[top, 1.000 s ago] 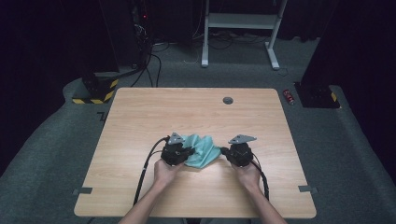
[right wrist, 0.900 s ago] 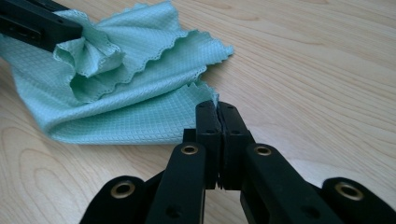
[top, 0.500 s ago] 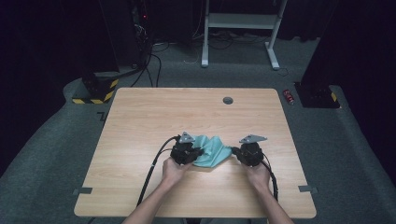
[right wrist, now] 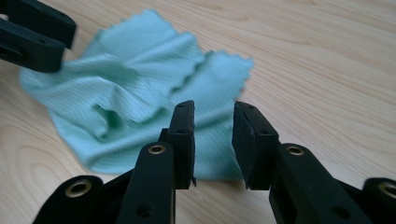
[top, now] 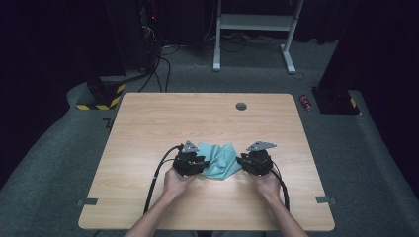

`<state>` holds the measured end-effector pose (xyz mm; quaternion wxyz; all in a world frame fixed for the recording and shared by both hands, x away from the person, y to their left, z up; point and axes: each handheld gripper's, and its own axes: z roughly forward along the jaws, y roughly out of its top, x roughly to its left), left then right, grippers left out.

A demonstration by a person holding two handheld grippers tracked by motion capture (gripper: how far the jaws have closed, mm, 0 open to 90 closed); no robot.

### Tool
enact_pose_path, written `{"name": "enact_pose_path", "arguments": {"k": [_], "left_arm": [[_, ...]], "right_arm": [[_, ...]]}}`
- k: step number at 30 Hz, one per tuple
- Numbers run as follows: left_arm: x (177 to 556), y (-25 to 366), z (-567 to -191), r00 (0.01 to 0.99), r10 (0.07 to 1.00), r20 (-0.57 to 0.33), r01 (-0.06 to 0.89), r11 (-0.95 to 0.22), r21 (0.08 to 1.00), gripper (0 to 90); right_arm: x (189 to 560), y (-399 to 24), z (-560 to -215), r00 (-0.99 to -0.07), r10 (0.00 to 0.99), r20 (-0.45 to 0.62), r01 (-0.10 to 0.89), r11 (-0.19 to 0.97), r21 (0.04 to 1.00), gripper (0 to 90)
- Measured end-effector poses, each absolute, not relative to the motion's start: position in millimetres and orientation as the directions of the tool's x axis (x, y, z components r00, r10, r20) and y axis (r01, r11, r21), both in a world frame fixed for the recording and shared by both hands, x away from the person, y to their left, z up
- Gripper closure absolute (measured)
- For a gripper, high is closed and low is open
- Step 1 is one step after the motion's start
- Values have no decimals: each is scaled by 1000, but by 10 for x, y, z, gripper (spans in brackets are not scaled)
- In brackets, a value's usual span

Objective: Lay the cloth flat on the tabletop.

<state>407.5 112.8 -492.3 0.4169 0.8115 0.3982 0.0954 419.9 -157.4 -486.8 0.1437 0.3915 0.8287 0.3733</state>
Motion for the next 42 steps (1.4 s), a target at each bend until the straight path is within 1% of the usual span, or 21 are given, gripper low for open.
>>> {"name": "enact_pose_path", "arguments": {"k": [4, 6, 9, 11, 12, 14, 15, 17, 22, 24, 25, 28, 31, 34, 37, 42], "left_arm": [[4095, 1055, -4936, 674, 717, -176, 563, -345, 751, 661], [4094, 999, -4940, 683, 710, -170, 556, -354, 752, 681], [4109, 947, -4952, 693, 702, -163, 551, -371, 747, 761], [4118, 944, -4962, 697, 699, -160, 549, -375, 747, 861], [4120, 953, -4962, 700, 696, -160, 547, -378, 746, 876], [4112, 965, -4953, 705, 693, -152, 541, -386, 747, 886], [4102, 975, -4942, 707, 692, -146, 538, -392, 747, 887], [4080, 1008, -4918, 709, 691, -139, 529, -392, 753, 888], [4027, 1114, -4909, 703, 693, -161, 538, -369, 758, 880], [4003, 1162, -4911, 701, 694, -163, 540, -367, 758, 868], [3991, 1184, -4910, 698, 697, -165, 542, -364, 757, 845], [3958, 1234, -4898, 699, 695, -167, 541, -362, 759, 756], [3909, 1224, -4866, 710, 688, -150, 523, -372, 767, 629], [3856, 1197, -4836, 724, 676, -135, 504, -385, 773, 552], [3821, 1160, -4835, 730, 673, -115, 494, -404, 770, 543], [3810, 1108, -4836, 737, 665, -123, 490, -399, 775, 540]], "right_arm": [[4223, -1416, -4880, -672, 735, 88, 552, 418, 722, 692], [4245, -1341, -4906, -682, 725, 100, 559, 427, 711, 693], [4280, -1252, -4955, -688, 715, 123, 576, 435, 692, 718], [4302, -1205, -4995, -698, 706, 121, 578, 455, 677, 769], [4300, -1189, -5004, -694, 709, 128, 587, 454, 670, 800], [4303, -1174, -5021, -706, 698, 121, 579, 469, 667, 882], [4295, -1168, -5019, -710, 694, 122, 576, 472, 667, 899], [4268, -1161, -4997, -720, 684, 121, 563, 473, 677, 900], [4167, -1133, -4877, -753, 646, 124, 515, 463, 721, 900], [4131, -1108, -4827, -765, 631, 130, 502, 456, 735, 900], [4116, -1089, -4805, -772, 622, 130, 493, 458, 740, 900], [4083, -1015, -4750, -793, 594, 133, 473, 463, 750, 900], [4072, -943, -4716, -809, 573, 131, 457, 472, 754, 900], [4063, -864, -4682, -819, 559, 132, 448, 478, 755, 900], [4059, -808, -4656, -826, 549, 130, 440, 483, 757, 900], [4058, -740, -4623, -833, 538, 131, 430, 481, 764, 900]]}}
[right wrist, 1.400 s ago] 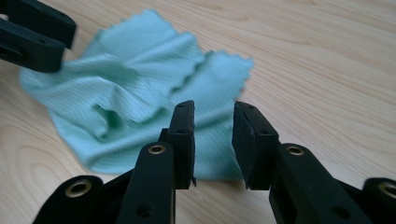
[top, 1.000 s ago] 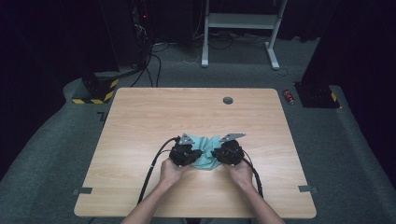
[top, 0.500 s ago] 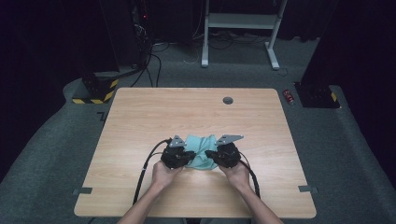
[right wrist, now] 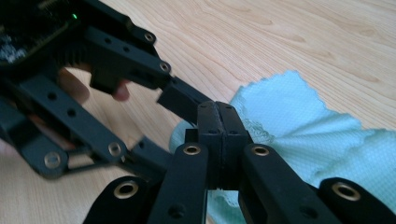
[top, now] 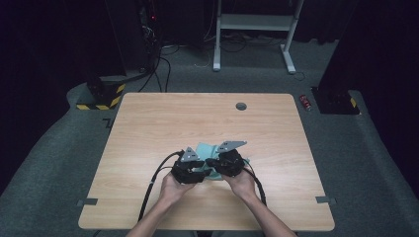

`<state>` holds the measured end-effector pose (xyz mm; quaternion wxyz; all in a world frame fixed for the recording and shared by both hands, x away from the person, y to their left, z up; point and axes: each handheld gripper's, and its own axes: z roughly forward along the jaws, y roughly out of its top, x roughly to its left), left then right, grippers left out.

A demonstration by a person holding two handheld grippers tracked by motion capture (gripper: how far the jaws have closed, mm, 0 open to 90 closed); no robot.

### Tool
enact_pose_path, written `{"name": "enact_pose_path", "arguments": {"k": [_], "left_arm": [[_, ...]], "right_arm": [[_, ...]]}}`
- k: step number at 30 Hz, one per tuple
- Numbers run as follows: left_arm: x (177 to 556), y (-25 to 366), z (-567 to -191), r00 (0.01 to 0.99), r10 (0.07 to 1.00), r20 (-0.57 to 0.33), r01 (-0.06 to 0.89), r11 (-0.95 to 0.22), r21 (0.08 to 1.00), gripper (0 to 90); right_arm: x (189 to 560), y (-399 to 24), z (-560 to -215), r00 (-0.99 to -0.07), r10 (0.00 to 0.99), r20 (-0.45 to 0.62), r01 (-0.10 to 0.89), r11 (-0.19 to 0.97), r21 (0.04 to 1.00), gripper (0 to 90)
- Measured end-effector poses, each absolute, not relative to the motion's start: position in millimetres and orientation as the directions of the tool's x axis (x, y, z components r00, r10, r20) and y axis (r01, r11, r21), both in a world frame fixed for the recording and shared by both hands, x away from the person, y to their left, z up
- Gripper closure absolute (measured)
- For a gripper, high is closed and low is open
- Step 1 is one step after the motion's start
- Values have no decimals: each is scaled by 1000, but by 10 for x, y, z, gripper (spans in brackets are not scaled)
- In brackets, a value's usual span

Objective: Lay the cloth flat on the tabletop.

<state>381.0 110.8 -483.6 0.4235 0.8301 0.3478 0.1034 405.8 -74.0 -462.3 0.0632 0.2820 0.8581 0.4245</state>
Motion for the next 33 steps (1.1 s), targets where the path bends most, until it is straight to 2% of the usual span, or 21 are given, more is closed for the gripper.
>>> {"name": "enact_pose_path", "arguments": {"k": [3, 7, 9, 11, 15, 23, 33], "left_arm": [[3830, 1087, -4840, 726, 676, -131, 498, -385, 777, 577], [3825, 1088, -4834, 729, 676, -109, 477, -387, 789, 829], [3836, 1101, -4827, 722, 683, -108, 478, -379, 792, 889], [3843, 1125, -4816, 714, 692, -104, 478, -374, 795, 894], [3833, 1187, -4782, 708, 701, -87, 471, -376, 798, 898], [3675, 1301, -4771, 711, 698, -81, 460, -376, 805, 899], [3511, 1394, -4877, 709, 702, -69, 464, -391, 795, 899]], "right_arm": [[4053, -719, -4617, -834, 535, 137, 431, 476, 766, 900], [4056, -730, -4600, -830, 537, 149, 433, 453, 779, 896], [4064, -767, -4583, -826, 536, 172, 442, 429, 788, 821], [4067, -819, -4567, -820, 547, 171, 443, 415, 795, 767], [4109, -1003, -4584, -781, 594, 193, 476, 366, 800, 740], [4260, -1187, -4785, -668, 714, 211, 596, 344, 725, 622], [4423, -1107, -4960, -614, 746, 259, 660, 305, 686, 615]]}}
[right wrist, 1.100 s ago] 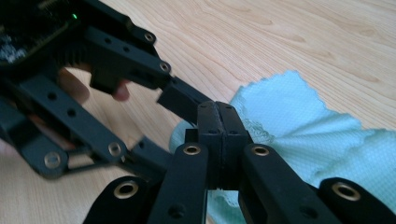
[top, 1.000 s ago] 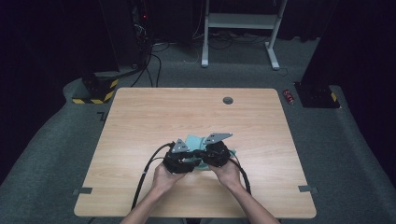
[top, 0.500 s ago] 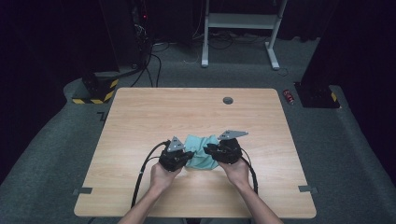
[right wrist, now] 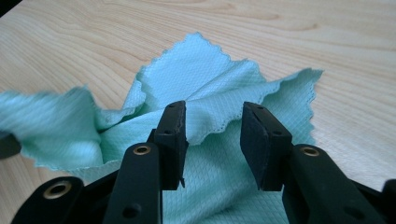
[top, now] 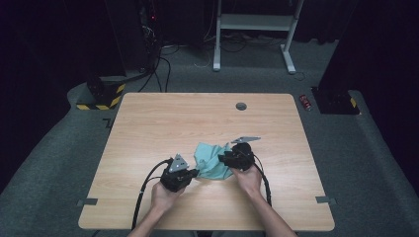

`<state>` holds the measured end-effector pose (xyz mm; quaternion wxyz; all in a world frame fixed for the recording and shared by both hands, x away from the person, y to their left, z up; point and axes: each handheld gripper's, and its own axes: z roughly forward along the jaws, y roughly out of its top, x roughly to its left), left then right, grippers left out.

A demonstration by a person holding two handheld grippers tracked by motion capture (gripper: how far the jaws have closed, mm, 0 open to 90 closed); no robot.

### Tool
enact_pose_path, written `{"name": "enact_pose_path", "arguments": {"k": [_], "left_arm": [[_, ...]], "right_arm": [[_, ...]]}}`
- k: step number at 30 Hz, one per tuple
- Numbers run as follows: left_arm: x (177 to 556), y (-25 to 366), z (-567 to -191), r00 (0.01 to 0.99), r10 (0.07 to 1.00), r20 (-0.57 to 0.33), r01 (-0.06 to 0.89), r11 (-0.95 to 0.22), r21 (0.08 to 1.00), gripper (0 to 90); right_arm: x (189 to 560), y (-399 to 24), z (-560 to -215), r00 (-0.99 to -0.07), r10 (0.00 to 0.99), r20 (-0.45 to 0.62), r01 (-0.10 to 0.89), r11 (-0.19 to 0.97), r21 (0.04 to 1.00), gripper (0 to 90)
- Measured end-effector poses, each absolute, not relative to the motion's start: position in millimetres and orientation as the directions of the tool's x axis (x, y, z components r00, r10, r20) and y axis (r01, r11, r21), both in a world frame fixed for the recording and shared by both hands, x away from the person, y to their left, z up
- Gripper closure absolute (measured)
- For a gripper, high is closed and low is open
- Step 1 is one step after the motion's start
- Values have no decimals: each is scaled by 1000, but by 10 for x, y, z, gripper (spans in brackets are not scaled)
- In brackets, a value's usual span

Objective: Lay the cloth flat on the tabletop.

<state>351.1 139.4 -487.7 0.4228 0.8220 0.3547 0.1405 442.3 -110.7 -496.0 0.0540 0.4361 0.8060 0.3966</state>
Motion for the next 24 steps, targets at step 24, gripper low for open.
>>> {"name": "enact_pose_path", "arguments": {"k": [24], "left_arm": [[3354, 1556, -5073, 654, 736, -175, 562, -317, 764, 893]], "right_arm": [[3681, -1171, -5004, -741, 668, 75, 512, 489, 706, 894]]}}
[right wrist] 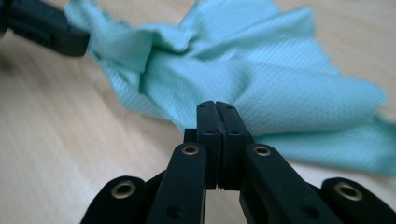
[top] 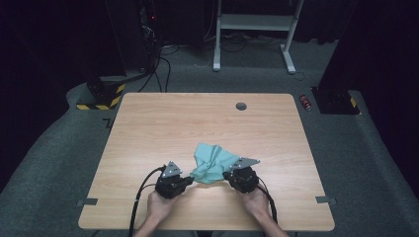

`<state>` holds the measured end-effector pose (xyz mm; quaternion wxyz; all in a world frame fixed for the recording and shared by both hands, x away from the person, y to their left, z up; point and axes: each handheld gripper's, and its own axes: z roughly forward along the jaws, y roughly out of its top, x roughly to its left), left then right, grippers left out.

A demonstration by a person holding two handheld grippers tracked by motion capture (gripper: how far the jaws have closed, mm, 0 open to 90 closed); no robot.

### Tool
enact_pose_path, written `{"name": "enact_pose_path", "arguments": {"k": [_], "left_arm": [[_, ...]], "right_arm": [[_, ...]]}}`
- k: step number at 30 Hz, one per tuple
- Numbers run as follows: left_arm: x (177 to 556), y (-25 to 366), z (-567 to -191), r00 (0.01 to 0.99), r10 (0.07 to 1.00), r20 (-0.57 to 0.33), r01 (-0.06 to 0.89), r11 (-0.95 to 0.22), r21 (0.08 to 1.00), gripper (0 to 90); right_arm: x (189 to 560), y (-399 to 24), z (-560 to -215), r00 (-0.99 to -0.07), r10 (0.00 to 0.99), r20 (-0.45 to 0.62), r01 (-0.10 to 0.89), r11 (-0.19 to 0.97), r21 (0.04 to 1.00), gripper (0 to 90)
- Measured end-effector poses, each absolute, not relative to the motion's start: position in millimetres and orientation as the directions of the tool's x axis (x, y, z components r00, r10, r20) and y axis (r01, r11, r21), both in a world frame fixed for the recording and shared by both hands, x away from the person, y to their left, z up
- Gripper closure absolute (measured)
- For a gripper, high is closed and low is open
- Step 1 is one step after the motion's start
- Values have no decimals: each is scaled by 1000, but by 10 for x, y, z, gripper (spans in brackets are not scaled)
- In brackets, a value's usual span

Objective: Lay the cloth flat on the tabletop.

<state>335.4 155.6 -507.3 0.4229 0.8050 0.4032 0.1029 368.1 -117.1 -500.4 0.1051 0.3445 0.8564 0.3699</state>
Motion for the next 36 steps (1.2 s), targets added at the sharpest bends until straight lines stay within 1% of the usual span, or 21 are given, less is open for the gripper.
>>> {"name": "enact_pose_path", "arguments": {"k": [2, 5, 8, 10, 13, 16, 18, 22, 27, 29, 32, 34, 36], "left_arm": [[3339, 1563, -5080, 657, 735, -171, 565, -329, 756, 890], [3323, 1567, -5081, 653, 738, -170, 573, -335, 748, 858], [3314, 1592, -5054, 635, 756, -161, 584, -333, 741, 781], [3313, 1618, -5025, 619, 773, -141, 583, -331, 742, 710], [3339, 1663, -4977, 601, 785, -151, 584, -302, 753, 623], [3381, 1675, -4919, 604, 780, -162, 575, -286, 767, 537], [3399, 1653, -4876, 609, 774, -176, 569, -271, 776, 496], [3465, 1536, -4800, 623, 762, -176, 559, -277, 782, 460], [3610, 1322, -4781, 640, 754, -146, 556, -324, 766, 448], [3678, 1235, -4807, 647, 747, -153, 562, -333, 757, 448], [3792, 1143, -4891, 642, 743, -190, 596, -327, 733, 450], [3833, 1110, -4938, 635, 747, -198, 609, -325, 724, 454], [3846, 1085, -4963, 635, 748, -195, 610, -330, 720, 472]], "right_arm": [[3642, -1174, -5050, -743, 664, 85, 519, 491, 700, 878], [3622, -1190, -5059, -744, 660, 102, 527, 486, 697, 791], [3579, -1251, -4989, -748, 656, 102, 516, 477, 711, 699], [3532, -1314, -4921, -752, 656, 68, 486, 481, 729, 675], [3508, -1422, -4839, -736, 675, 49, 475, 465, 747, 641], [3602, -1514, -4816, -698, 715, 37, 493, 442, 750, 581], [3680, -1547, -4825, -674, 737, 49, 512, 419, 750, 553], [3877, -1595, -4863, -639, 762, 105, 556, 363, 748, 500], [4097, -1605, -4909, -601, 786, 145, 602, 326, 729, 492], [4140, -1598, -4925, -597, 788, 154, 611, 321, 724, 508], [4185, -1579, -4950, -602, 781, 165, 619, 326, 715, 523], [4197, -1557, -4963, -611, 774, 165, 617, 335, 712, 540], [4207, -1535, -4977, -622, 766, 162, 614, 349, 708, 589]]}}
